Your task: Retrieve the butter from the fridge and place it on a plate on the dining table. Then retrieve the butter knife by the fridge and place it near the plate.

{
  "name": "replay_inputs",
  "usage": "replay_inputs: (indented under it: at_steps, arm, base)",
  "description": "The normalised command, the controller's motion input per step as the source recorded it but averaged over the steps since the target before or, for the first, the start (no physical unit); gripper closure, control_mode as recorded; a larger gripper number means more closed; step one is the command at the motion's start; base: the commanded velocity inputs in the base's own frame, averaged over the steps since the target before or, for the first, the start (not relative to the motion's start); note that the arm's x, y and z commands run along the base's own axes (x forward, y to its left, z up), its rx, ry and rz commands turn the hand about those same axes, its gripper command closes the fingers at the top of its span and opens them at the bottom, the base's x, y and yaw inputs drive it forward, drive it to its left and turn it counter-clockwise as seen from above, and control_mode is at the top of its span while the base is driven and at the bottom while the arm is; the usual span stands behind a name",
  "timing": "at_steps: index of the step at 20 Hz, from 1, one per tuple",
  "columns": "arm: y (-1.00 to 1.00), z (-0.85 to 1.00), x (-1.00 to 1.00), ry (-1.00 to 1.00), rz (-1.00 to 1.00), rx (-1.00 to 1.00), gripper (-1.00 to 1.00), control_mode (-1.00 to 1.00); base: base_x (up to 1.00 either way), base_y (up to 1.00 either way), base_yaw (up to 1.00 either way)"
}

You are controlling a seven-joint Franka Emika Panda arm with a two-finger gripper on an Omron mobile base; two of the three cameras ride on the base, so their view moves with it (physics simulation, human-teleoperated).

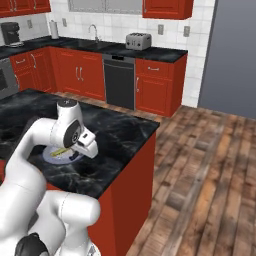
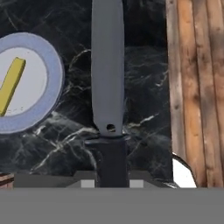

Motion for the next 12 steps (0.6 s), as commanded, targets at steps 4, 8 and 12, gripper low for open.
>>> replay_inputs:
  at_steps: [4,8,12]
  arm:
    - [0.06,-0.72,0.49,0.0,-0.04,0.01,1.0,-1.0]
    - [0.01,-0.76,0.54,-0.08,0.0,0.0,1.0,-1.0]
    - [0.06,-0.71,0.5,-0.07,0.0,0.0,1.0,-1.0]
  base:
    - [0.0,0.0,0.0]
    - [0.0,0.0,0.0]
    - [0.0,0.0,0.0]
